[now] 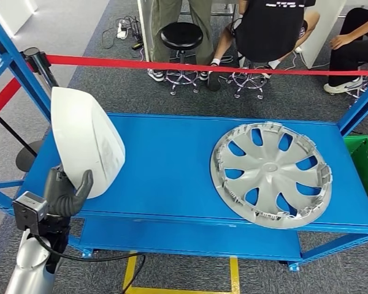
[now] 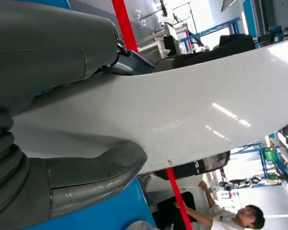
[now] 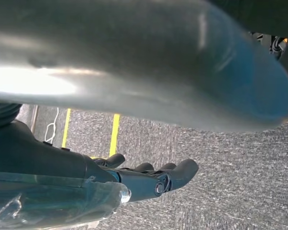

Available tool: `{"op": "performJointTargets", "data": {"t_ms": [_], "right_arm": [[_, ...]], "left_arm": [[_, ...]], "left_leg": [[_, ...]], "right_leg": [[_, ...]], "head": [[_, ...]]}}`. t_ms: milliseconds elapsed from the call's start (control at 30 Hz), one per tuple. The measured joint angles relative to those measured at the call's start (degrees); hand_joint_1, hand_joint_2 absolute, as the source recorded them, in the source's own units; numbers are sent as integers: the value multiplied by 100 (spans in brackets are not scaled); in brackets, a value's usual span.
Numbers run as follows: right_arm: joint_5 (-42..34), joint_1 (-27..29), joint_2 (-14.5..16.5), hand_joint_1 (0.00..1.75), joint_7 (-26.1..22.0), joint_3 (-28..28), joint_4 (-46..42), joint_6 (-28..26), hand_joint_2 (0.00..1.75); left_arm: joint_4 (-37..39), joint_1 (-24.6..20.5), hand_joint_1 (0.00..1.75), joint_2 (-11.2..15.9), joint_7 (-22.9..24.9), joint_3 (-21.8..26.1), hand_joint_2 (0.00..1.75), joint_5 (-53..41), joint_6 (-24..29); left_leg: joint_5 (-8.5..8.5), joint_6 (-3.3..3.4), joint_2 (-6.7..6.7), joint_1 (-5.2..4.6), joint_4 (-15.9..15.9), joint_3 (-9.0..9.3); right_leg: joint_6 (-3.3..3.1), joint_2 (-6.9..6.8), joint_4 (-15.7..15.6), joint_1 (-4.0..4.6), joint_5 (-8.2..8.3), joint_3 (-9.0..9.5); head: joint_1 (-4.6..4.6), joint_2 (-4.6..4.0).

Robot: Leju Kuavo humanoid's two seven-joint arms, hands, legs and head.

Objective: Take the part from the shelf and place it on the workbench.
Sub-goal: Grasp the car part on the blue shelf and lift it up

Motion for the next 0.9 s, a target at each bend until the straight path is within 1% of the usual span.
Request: {"op": "performJointTargets", "data": {"t_ms": [33,67,100,133,167,200,233,267,300,333,367,400,433,467,533,567,600,633,667,700,733,767,800,833,867,900], "right_arm": [[0,0,2,0,15,-1,0,20,0],[1,-1,3,0,35,-1,0,51,0],[5,-2,4,0,60,-2,0,90,0],[19,-5,8,0,88,-2,0,138,0],[38,-8,11,0,115,-2,0,182,0],[64,-11,16,0,140,-1,0,216,0],[93,-14,23,0,164,-1,0,240,0],[117,-15,28,0,181,0,0,251,0],[136,-16,33,0,192,0,0,256,0],[153,-16,38,0,202,0,0,260,0],[167,-19,42,0,208,0,0,265,0],[182,-27,57,0,212,1,0,275,0],[196,-34,72,0,217,1,0,285,0],[208,-45,86,0,225,1,-1,296,0],[224,-60,99,0,257,0,-2,310,0],[227,-66,99,0,278,0,-2,312,0],[224,-67,99,0,297,0,-2,311,0],[217,-67,99,0,312,0,-2,309,0],[210,-67,99,0,324,0,-2,306,0],[205,-65,99,0,331,0,-2,304,0],[203,-65,99,0,335,0,-2,303,0],[202,-65,99,0,337,0,-2,302,0],[198,-64,99,0,337,0,-2,300,0],[193,-64,99,0,338,0,-2,298,0],[189,-64,99,0,340,0,-2,293,0],[186,-65,99,0,345,0,-3,285,0]], "left_arm": [[-1,1,175,-6,0,-2,175,-13,-4],[-1,1,175,-14,2,-4,175,-32,-8],[-1,1,175,-26,3,-8,175,-53,-11],[0,5,175,-38,4,-14,175,-87,-8],[1,17,175,-48,3,-21,175,-129,2],[1,36,175,-56,-1,-30,175,-170,18],[2,61,175,-62,-5,-38,175,-212,39],[2,88,175,-68,-12,-44,175,-237,57],[2,111,175,-72,-19,-48,175,-237,69],[2,130,175,-75,-26,-49,175,-211,73],[2,142,175,-76,-34,-47,175,-155,66],[2,150,175,-75,-44,-38,175,-79,48],[2,155,175,-74,-53,-26,175,-5,20],[3,157,175,-73,-61,-12,175,52,-12],[7,159,175,-72,-71,8,175,92,-75],[10,156,175,-73,-71,10,175,69,-100],[13,150,175,-77,-66,6,175,30,-116],[16,139,175,-87,-56,-6,175,-20,-121],[21,125,175,-101,-42,-22,175,-74,-116],[27,111,175,-118,-27,-45,175,-113,-106],[35,101,175,-133,-15,-69,175,-141,-96],[45,93,175,-147,-4,-90,175,-156,-88],[54,86,175,-158,4,-111,175,-167,-83],[60,75,175,-167,13,-129,175,-181,-77],[64,57,175,-178,23,-150,175,-194,-68],[65,29,175,-189,33,-178,175,-215,-54]], "left_leg": [[27,23,5,9,-22,8],[61,45,13,24,-50,21],[96,68,24,45,-78,33],[121,82,36,69,-106,39],[131,90,48,77,-111,40],[133,94,62,82,-111,37],[133,92,75,85,-107,34],[132,87,86,91,-103,32],[129,72,92,103,-95,31],[122,47,93,121,-83,31],[110,8,92,135,-63,29],[99,-40,87,143,-41,15],[93,-87,82,142,-21,3],[95,-130,78,135,-2,-9],[122,-199,73,138,12,-27],[96,-232,72,148,27,-47],[4,-260,74,158,102,-96],[-164,-280,76,164,283,-186],[-392,-293,78,165,576,-318],[-626,-294,81,162,966,-473],[-803,-289,81,158,1331,-605],[-883,-277,81,151,1567,-670],[-848,-255,81,141,1614,-641],[-714,-225,81,127,1448,-507],[-538,-186,81,108,1120,-288],[-405,-145,81,83,717,-25]], "right_leg": [[22,3,-4,0,7,0],[44,-4,14,3,-21,-17],[68,-17,114,7,-111,-61],[91,-37,337,5,-275,-153],[116,-63,681,-8,-488,-290],[142,-82,1090,-25,-696,-443],[166,-96,1438,-42,-834,-570],[187,-105,1622,-58,-872,-619],[206,-111,1567,-74,-795,-552],[227,-116,1294,-94,-638,-374],[256,-122,887,-115,-496,-135],[262,-112,519,-122,-395,96],[245,-100,272,-124,-355,248],[208,-85,157,-119,-372,315],[84,-66,171,-100,-376,281],[26,-67,168,-98,-362,252],[-31,-73,165,-95,-334,218],[-80,-81,154,-97,-299,178],[-115,-90,149,-93,-263,134],[-137,-96,148,-82,-228,83],[-150,-101,149,-67,-191,33],[-162,-103,150,-50,-152,-19],[-170,-101,150,-33,-109,-69],[-173,-97,151,-18,-66,-117],[-169,-91,151,-7,-20,-163],[-153,-86,153,5,24,-207]], "head": [[-2,0],[2,0],[14,0],[31,0],[46,0],[58,0],[61,0],[60,0],[60,0],[60,0],[61,0],[71,0],[76,0],[80,0],[76,0],[70,0],[63,0],[52,0],[40,0],[31,0],[23,0],[22,0],[22,0],[22,0],[23,0],[22,0]]}}
